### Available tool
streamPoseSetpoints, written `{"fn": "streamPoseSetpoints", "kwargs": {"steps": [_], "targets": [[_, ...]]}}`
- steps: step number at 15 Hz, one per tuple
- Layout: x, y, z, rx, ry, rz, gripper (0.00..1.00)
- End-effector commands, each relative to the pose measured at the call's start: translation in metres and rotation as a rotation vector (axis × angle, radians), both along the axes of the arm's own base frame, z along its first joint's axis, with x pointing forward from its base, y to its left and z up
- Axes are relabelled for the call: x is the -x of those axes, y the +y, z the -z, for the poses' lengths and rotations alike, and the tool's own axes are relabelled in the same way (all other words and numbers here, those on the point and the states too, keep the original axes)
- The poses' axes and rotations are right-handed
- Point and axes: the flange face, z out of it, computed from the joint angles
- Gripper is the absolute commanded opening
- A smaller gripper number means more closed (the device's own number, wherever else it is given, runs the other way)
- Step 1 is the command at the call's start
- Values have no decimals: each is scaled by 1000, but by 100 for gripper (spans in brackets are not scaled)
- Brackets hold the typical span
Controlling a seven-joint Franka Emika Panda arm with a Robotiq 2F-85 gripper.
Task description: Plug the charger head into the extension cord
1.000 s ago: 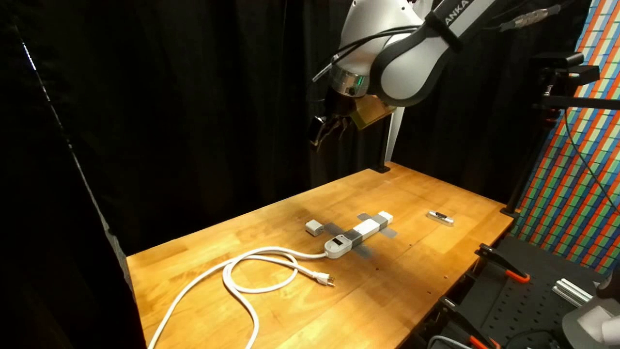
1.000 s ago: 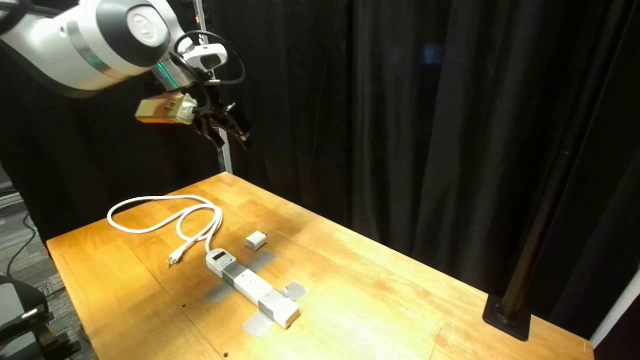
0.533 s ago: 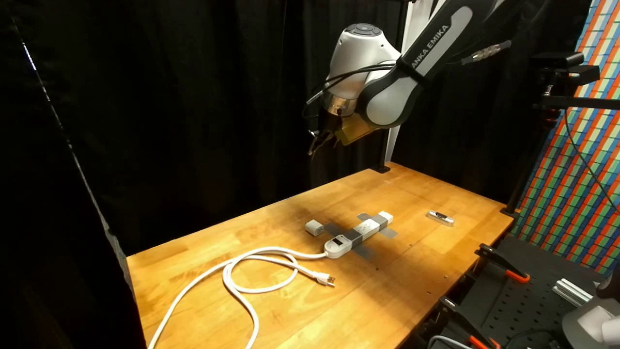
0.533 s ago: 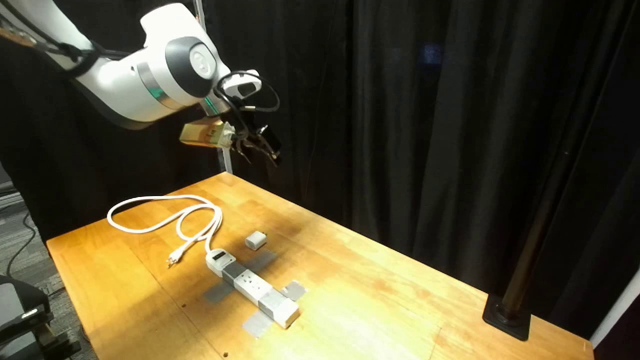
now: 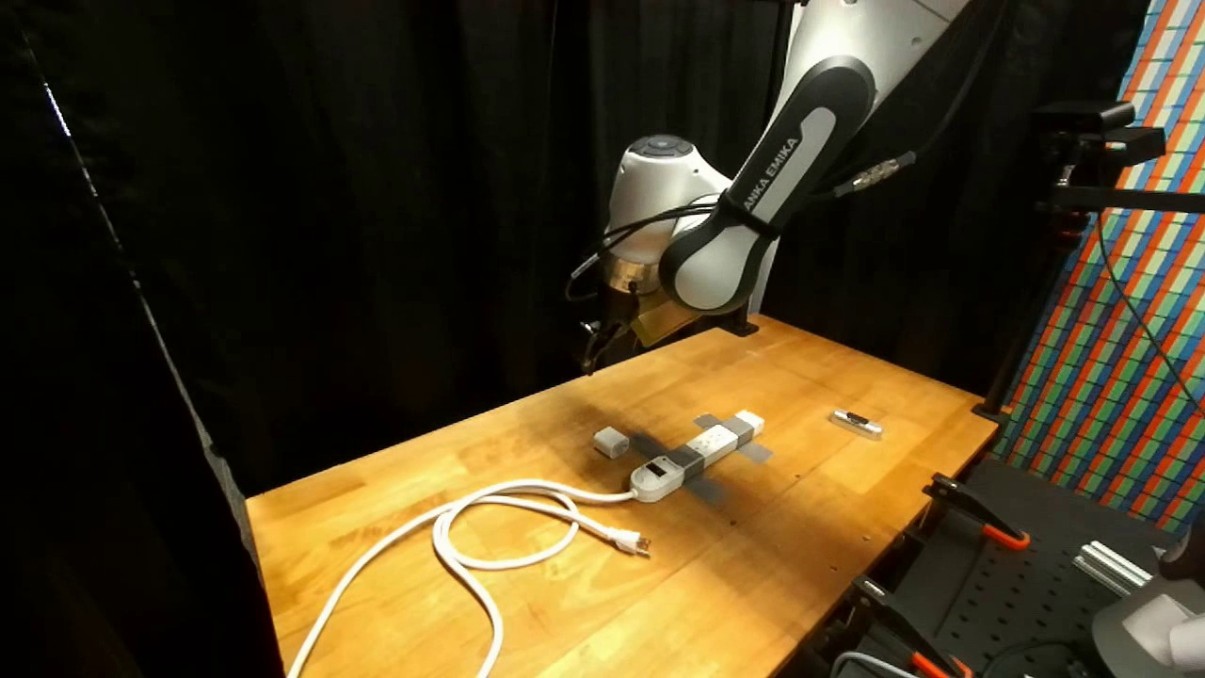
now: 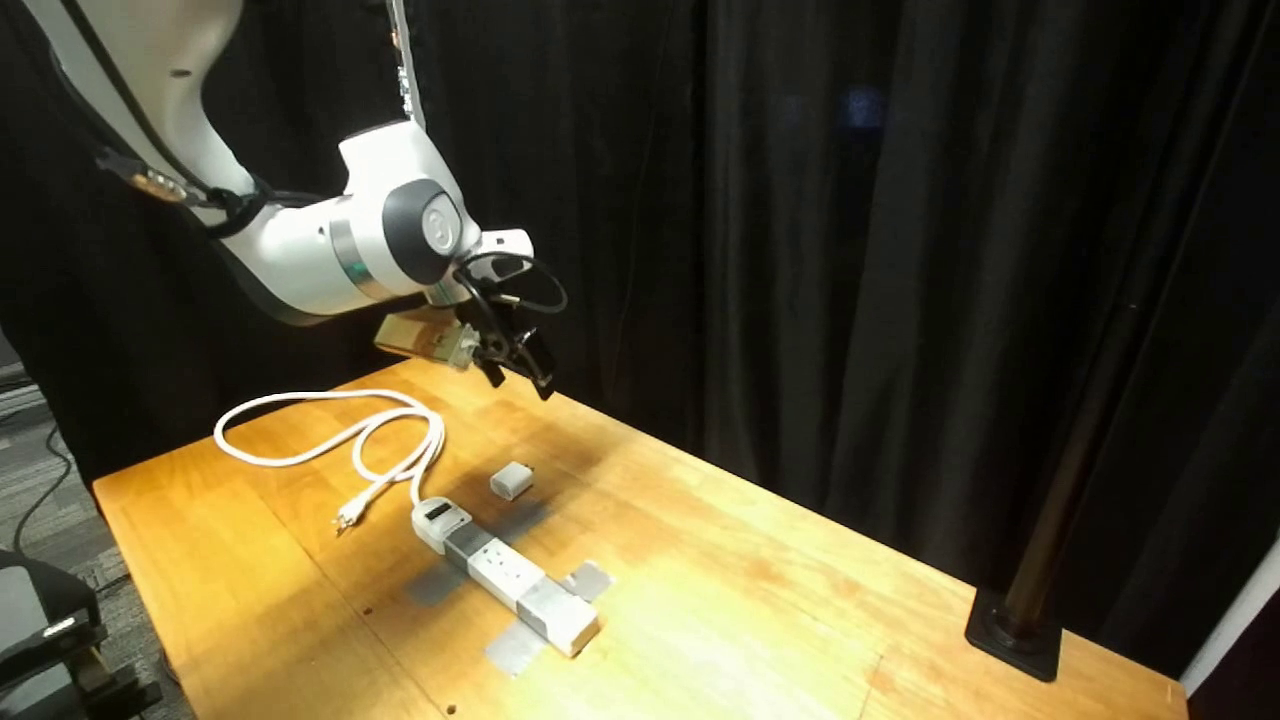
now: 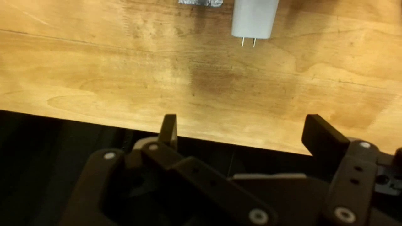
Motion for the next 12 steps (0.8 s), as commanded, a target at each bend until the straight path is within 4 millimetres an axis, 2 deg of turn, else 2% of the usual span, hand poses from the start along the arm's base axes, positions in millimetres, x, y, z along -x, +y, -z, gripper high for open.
{"fn": "streamPoseSetpoints", "kwargs": {"steps": [1,3,9,12], "targets": [[-6,7,16,-3,21,-8,100],[3,5,20,-3,30,-7,100],[4,8,24,-6,35,-12,100],[0,-3,36,-43,17,-11,100]]}}
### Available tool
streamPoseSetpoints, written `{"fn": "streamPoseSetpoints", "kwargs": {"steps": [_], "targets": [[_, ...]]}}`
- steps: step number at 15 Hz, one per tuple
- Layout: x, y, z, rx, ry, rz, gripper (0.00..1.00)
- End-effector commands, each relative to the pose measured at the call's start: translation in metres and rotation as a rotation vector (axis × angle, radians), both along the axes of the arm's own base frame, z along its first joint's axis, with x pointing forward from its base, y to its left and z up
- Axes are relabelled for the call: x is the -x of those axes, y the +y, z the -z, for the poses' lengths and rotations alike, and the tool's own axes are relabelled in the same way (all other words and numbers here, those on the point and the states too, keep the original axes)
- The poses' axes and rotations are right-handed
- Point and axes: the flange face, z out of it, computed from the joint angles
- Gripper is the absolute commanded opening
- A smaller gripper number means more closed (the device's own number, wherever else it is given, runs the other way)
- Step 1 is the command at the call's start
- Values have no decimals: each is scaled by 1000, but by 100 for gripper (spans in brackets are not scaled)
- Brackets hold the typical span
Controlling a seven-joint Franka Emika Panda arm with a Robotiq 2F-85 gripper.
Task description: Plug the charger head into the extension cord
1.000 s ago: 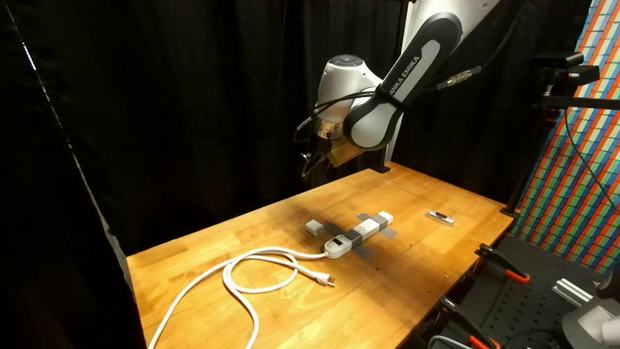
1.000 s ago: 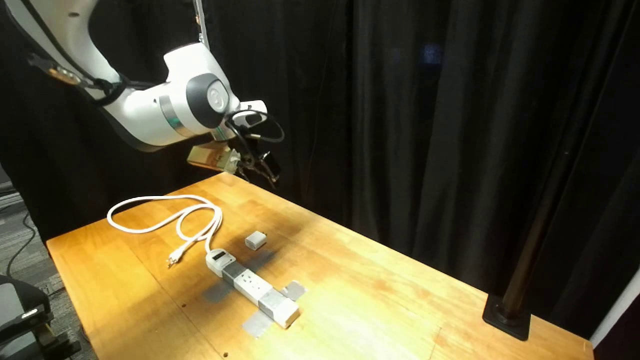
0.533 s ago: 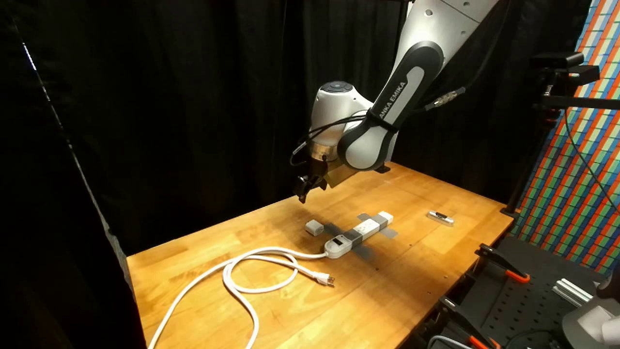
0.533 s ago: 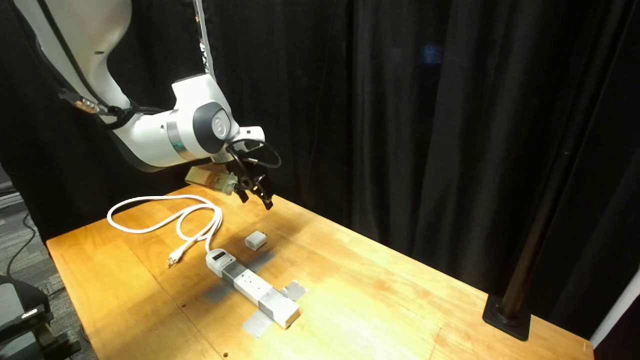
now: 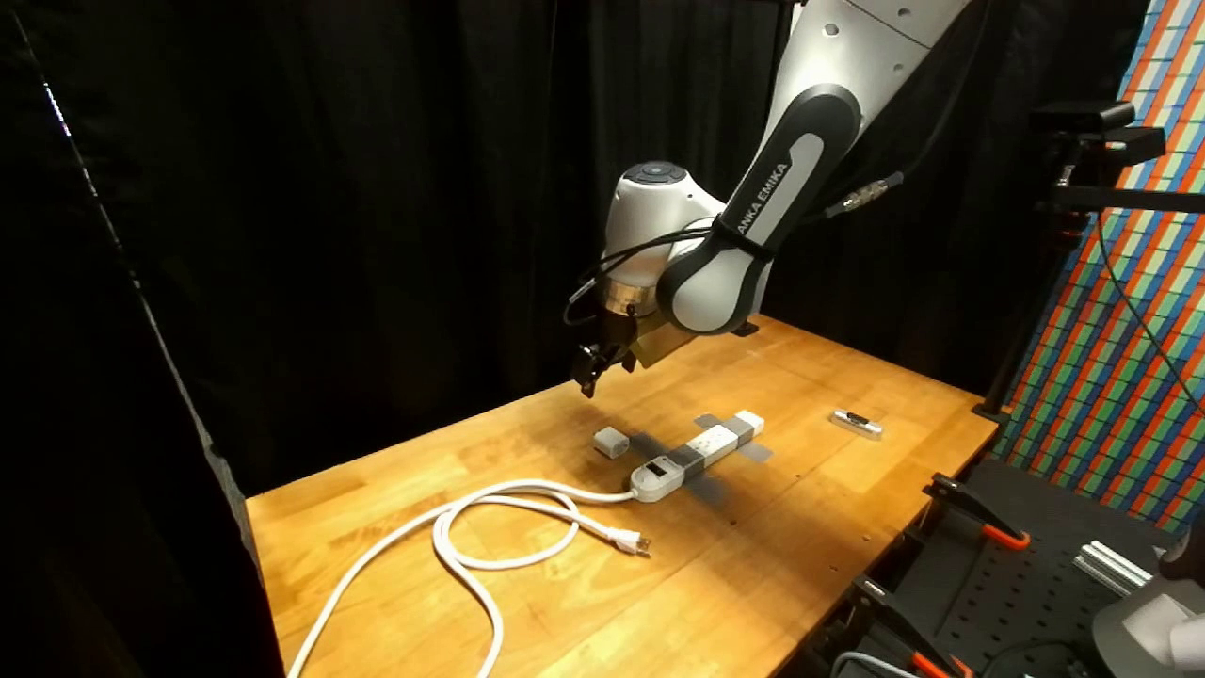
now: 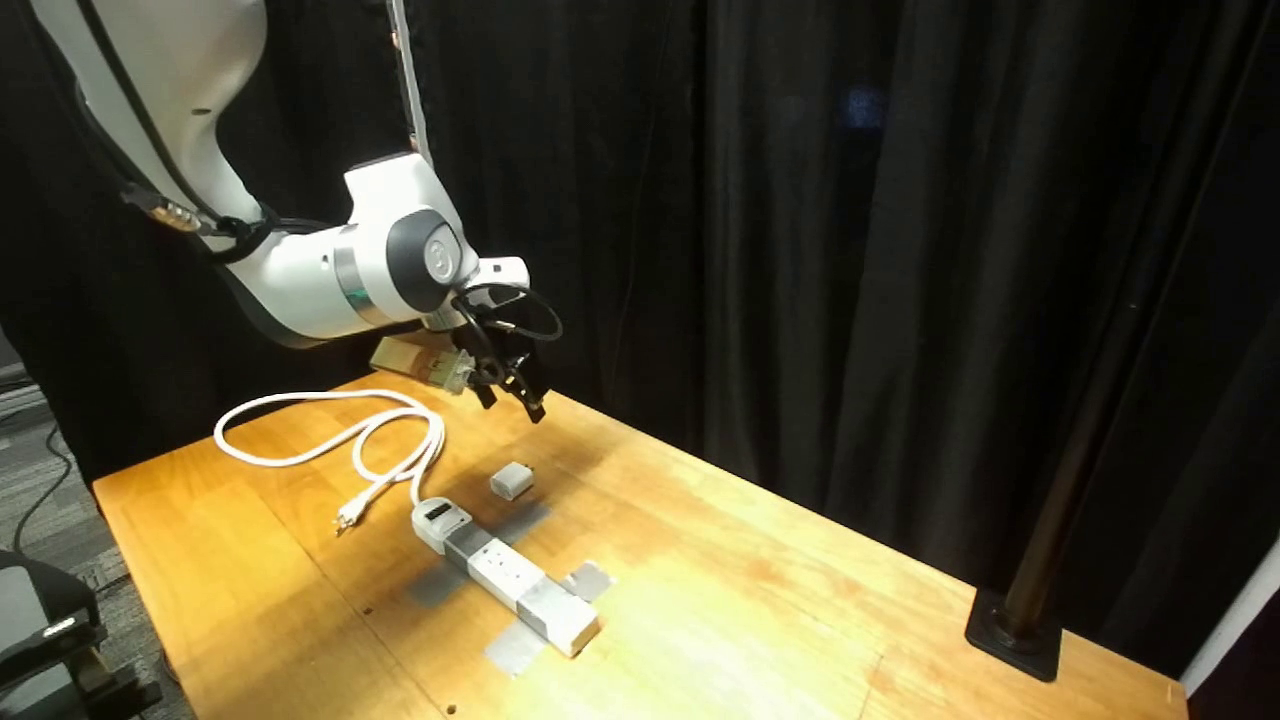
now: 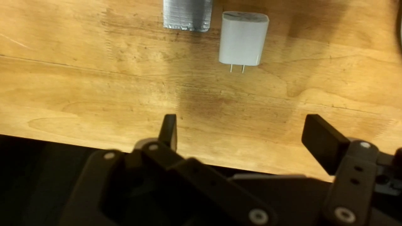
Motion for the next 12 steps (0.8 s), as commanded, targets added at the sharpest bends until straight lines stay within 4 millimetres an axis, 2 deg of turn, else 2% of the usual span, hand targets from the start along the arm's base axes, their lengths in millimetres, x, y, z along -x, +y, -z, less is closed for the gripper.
{"fn": "streamPoseSetpoints", "kwargs": {"steps": [1,4,7,12], "targets": [[-6,-14,13,-35,-17,3,100],[-11,-29,32,-101,-46,10,100],[-15,-36,51,-154,-84,1,100],[-11,-34,79,-158,-70,0,100]]}}
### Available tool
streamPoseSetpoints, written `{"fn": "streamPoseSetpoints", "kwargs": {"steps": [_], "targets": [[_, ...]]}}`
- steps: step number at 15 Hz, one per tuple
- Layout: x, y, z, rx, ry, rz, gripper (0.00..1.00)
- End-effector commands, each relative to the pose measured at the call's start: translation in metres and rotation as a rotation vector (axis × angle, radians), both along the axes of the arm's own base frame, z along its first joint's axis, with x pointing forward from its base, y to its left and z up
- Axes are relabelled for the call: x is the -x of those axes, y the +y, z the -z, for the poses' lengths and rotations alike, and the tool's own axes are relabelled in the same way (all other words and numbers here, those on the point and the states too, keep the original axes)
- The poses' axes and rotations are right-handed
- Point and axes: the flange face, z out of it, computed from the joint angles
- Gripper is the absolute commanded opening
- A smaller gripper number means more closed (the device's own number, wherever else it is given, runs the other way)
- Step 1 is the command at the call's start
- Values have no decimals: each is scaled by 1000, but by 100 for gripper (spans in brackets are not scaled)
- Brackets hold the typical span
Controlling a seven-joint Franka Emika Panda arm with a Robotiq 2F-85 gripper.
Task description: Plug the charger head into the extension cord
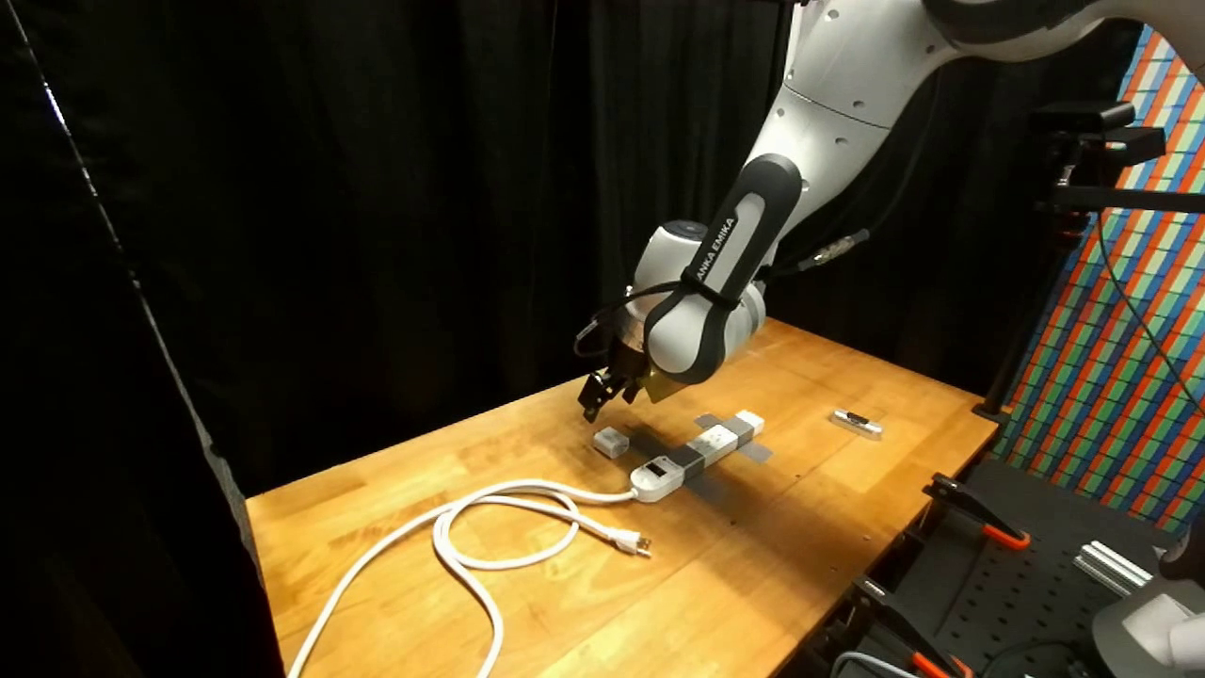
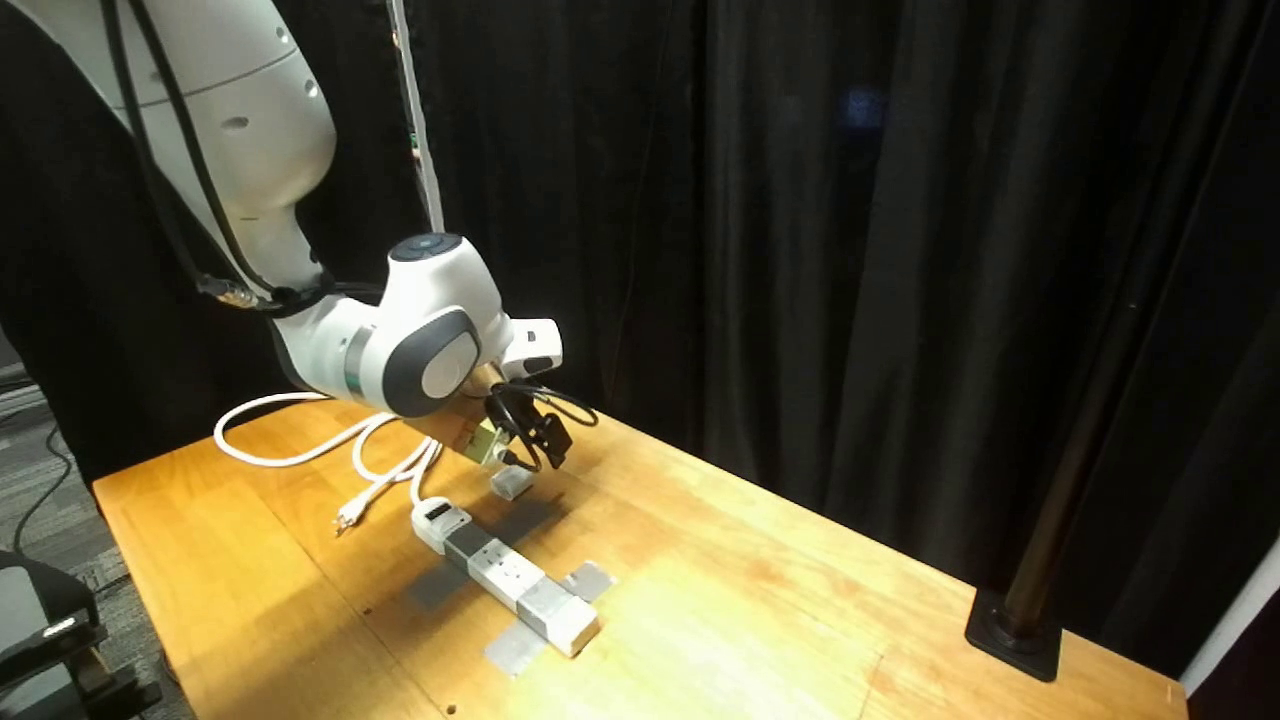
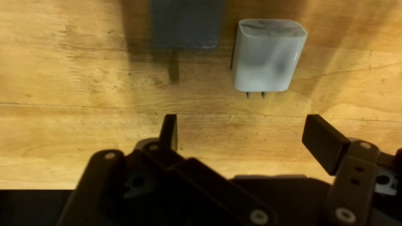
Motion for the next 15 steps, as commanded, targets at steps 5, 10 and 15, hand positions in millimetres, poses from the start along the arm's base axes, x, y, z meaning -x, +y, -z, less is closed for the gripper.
{"fn": "streamPoseSetpoints", "kwargs": {"steps": [5,10,15], "targets": [[2,9,33,-4,-10,39,100],[10,14,48,16,-37,74,100],[22,17,58,39,-44,100,100]]}}
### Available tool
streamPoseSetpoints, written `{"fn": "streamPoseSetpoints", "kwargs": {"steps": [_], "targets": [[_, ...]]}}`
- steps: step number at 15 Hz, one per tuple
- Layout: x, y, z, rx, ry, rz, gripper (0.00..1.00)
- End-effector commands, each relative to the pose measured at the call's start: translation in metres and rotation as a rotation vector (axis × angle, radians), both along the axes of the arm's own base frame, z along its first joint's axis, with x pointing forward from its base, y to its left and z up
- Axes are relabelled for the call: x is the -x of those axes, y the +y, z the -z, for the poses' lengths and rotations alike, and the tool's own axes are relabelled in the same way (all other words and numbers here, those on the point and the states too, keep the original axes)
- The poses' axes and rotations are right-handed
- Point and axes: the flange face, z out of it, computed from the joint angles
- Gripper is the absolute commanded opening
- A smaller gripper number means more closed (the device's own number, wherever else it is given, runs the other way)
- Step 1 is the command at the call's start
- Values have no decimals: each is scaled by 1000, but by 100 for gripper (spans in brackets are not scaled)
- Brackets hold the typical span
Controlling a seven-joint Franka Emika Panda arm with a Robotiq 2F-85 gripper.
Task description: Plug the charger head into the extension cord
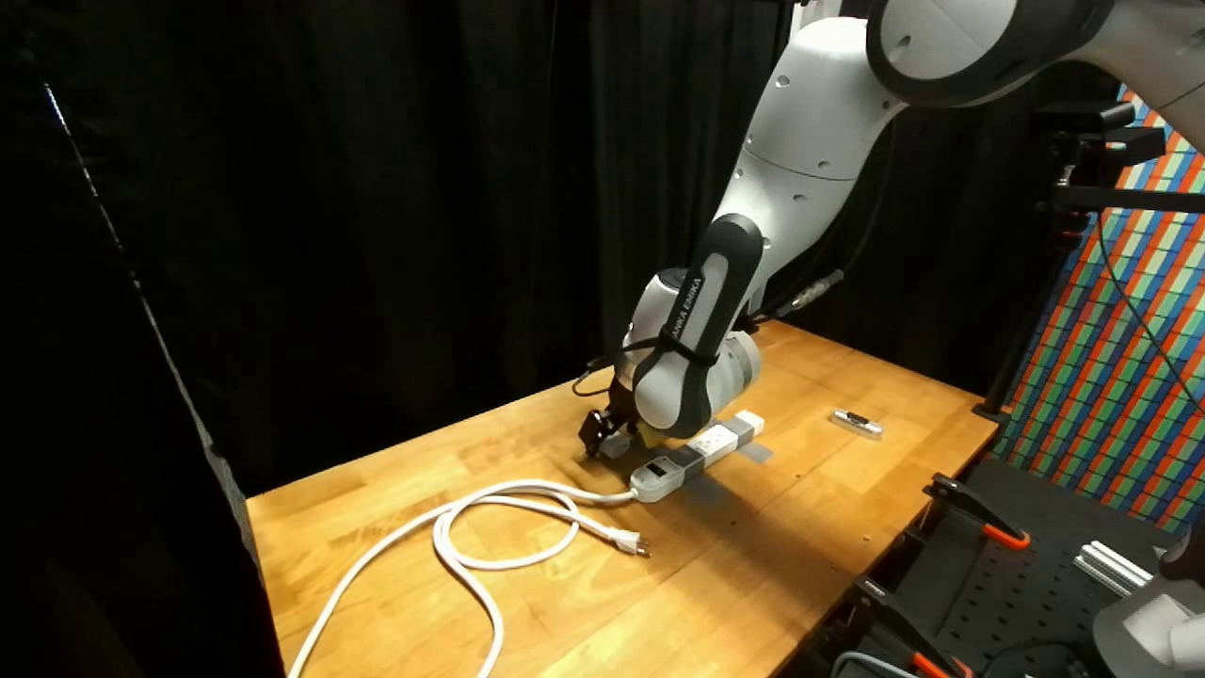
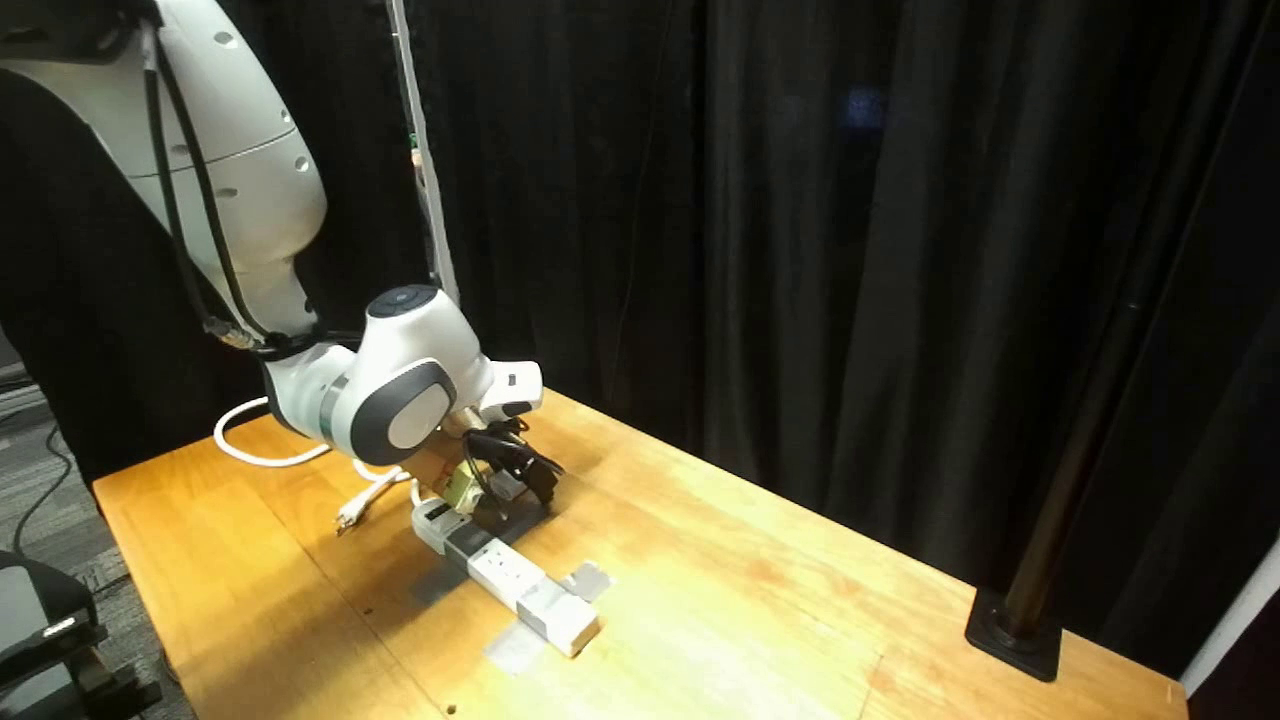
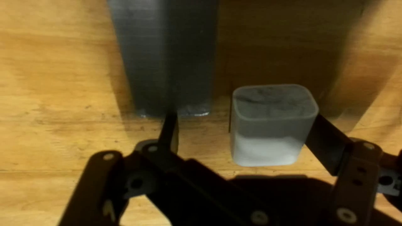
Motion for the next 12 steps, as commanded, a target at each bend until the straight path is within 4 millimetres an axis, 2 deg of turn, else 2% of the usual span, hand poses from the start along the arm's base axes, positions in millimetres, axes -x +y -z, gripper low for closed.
{"fn": "streamPoseSetpoints", "kwargs": {"steps": [1,4,5,6,7,11,12], "targets": [[4,2,6,19,-33,22,100],[9,5,7,30,-31,25,100],[11,6,8,32,-17,21,75],[12,7,8,34,-9,13,74],[13,9,7,31,4,5,69],[17,8,1,35,48,-2,38],[17,8,-1,32,47,2,57]]}}
